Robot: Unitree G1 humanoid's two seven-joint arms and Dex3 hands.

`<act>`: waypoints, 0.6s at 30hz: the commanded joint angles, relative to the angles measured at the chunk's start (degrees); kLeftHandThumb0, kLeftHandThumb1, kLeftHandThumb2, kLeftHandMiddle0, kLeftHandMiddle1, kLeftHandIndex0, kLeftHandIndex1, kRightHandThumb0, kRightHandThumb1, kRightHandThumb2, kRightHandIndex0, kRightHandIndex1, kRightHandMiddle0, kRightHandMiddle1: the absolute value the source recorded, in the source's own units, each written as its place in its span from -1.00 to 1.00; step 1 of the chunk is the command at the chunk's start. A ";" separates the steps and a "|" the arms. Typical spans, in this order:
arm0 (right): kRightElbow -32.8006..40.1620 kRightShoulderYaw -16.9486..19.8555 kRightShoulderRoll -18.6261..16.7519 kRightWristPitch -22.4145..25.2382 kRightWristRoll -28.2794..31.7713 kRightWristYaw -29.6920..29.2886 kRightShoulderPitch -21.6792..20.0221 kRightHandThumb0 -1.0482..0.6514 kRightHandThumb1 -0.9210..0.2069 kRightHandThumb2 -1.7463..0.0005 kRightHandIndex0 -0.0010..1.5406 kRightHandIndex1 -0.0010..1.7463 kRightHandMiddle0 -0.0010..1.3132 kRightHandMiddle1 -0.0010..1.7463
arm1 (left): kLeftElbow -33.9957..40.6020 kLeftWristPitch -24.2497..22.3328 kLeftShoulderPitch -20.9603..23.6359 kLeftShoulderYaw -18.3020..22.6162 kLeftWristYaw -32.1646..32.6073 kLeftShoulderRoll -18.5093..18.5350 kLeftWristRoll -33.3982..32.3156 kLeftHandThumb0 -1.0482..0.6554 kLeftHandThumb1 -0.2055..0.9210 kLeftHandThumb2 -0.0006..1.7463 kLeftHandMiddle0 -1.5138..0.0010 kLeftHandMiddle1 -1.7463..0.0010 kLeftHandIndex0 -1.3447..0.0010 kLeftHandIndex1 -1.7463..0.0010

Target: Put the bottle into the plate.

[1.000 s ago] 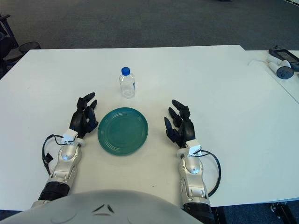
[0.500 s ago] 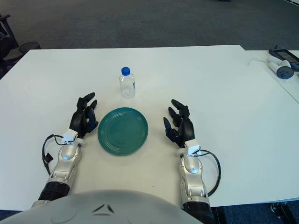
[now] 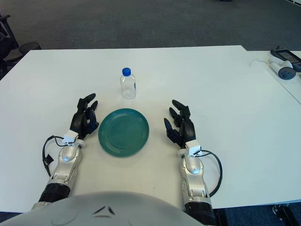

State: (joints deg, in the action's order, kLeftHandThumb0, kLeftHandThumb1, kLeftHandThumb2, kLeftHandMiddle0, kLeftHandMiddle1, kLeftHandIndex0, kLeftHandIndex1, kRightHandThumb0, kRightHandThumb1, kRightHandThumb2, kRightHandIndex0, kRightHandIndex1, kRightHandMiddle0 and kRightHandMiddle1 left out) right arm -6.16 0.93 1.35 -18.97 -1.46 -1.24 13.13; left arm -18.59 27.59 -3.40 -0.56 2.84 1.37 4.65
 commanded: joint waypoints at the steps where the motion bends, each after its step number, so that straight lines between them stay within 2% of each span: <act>1: -3.27 0.19 -0.03 3.21 0.09 0.16 1.12 -0.57 -1.00 0.55 -0.46 -0.96 -1.00 -0.13 | -2.75 -2.73 2.34 1.79 -0.56 1.20 -1.62 -0.74 1.00 0.11 0.45 0.99 1.00 0.06; 5: -3.61 0.21 -0.20 3.39 0.05 -0.10 0.64 -0.57 -0.99 0.56 -0.45 -0.96 -1.00 -0.13 | -2.51 -2.96 6.45 5.10 0.96 2.33 -3.22 -0.70 1.00 0.07 0.49 1.00 1.00 0.09; 9: -3.98 0.15 -0.23 3.24 0.07 -0.06 0.25 -0.56 -0.99 0.57 -0.44 -0.96 -1.00 -0.12 | -2.83 -0.86 9.66 6.78 5.41 1.59 -1.35 -0.68 1.00 0.03 0.56 1.00 1.00 0.17; 10: -4.05 0.14 -0.26 3.24 0.19 0.04 0.20 -0.55 -0.98 0.57 -0.44 -0.96 -1.00 -0.12 | -4.51 -0.44 12.35 7.27 7.53 1.61 -0.36 -0.67 1.00 0.03 0.58 1.00 1.00 0.19; 12: -4.18 0.15 -0.38 3.22 0.36 0.08 0.14 -0.54 -0.99 0.57 -0.45 -0.96 -1.00 -0.14 | -7.15 0.24 16.05 7.86 10.51 1.89 1.17 -0.69 1.00 -0.05 0.67 0.99 1.00 0.33; 15: -4.54 0.18 -0.43 3.02 0.44 0.08 -0.11 -0.54 -0.99 0.57 -0.45 -0.96 -1.00 -0.14 | -10.98 1.89 19.22 8.18 13.30 2.47 2.68 -0.71 1.00 -0.11 0.73 0.99 1.00 0.43; 18: -4.85 0.18 -0.43 2.78 0.59 0.17 -0.23 -0.56 -1.00 0.58 -0.46 -0.96 -1.00 -0.15 | -15.45 4.43 21.54 8.24 15.21 3.26 3.63 -0.78 1.00 -0.29 0.84 0.99 1.00 0.66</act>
State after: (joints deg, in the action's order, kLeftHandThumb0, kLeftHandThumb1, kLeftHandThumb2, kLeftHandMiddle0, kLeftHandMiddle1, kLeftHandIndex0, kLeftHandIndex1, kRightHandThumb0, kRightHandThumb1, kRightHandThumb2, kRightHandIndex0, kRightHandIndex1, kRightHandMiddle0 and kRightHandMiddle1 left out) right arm -7.89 0.95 1.24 -18.96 -1.20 -1.28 11.11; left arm -30.02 29.55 15.86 7.73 16.35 4.08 6.72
